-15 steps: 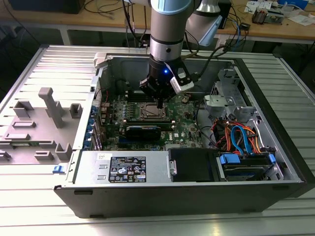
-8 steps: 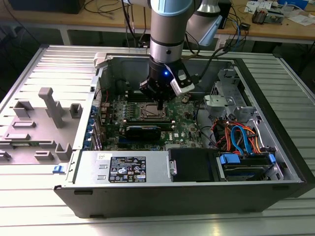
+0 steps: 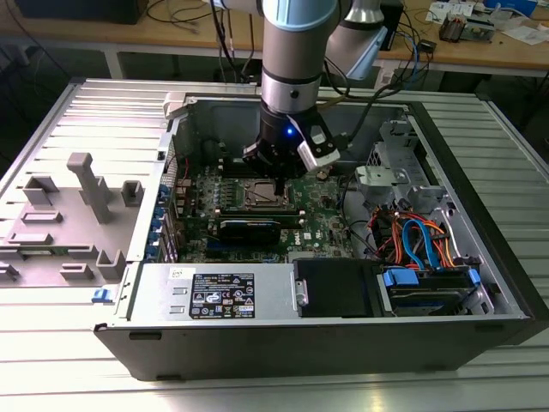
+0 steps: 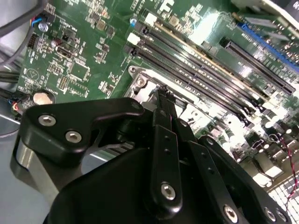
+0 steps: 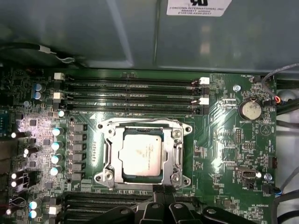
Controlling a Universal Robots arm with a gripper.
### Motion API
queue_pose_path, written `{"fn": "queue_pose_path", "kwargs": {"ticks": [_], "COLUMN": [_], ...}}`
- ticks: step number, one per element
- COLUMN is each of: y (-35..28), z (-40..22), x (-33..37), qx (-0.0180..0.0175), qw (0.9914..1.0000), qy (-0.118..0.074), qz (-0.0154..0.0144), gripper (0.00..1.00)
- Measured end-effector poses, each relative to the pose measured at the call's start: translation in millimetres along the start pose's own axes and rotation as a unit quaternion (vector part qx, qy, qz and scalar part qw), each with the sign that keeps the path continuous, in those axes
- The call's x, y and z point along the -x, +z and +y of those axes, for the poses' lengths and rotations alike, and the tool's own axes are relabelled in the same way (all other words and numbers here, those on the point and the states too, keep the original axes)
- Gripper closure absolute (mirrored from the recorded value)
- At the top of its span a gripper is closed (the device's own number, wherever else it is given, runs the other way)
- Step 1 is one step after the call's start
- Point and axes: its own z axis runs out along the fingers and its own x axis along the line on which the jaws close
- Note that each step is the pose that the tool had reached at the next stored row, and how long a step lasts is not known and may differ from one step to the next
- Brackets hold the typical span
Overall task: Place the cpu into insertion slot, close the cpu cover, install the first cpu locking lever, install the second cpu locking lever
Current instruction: 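Install the second cpu locking lever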
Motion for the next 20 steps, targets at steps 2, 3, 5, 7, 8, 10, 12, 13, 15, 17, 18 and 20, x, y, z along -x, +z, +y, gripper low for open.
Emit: {"fn": "queue_pose_path", "kwargs": {"ticks": [2,3,5,7,8,10,12,13,15,17,18,20], "y": [-0.4,-0.4,-0.3,-0.3,-0.4,-0.4,-0.4,-0.3,0.1,0.4,0.7,0.7], "z": [-2.4,-5.0,-12.8,-14.0,-14.6,-17.5,-17.6,-17.7,-17.6,-17.6,-17.6,-17.6], "x": [-0.2,-1.2,-3.9,-5.3,-7.4,-15.5,-20.5,-24.1,-27.1,-27.3,-27.4,-27.4], "qx": [0.0003,0.0015,0.0098,0.0113,0.0125,0.0149,0.0154,0.0157,0.0161,0.016,0.0161,0.0161], "qw": [1.0,1.0,0.99995,0.99994,0.99992,0.99989,0.99988,0.99988,0.99987,0.99987,0.99987,0.99987], "qy": [0.0,0.0,0.0,0.0,0.0,0.0,0.0,0.0,0.0,0.0,0.0,0.0], "qz": [-0.0002,-0.0002,-0.0004,-0.0005,-0.0005,-0.0006,-0.0006,-0.0007,-0.0007,-0.0007,-0.0007,-0.0006], "gripper": [0.89,0.89,0.89,0.89,0.89,0.89,0.89,0.89,0.89,0.89,0.89,0.89]}}
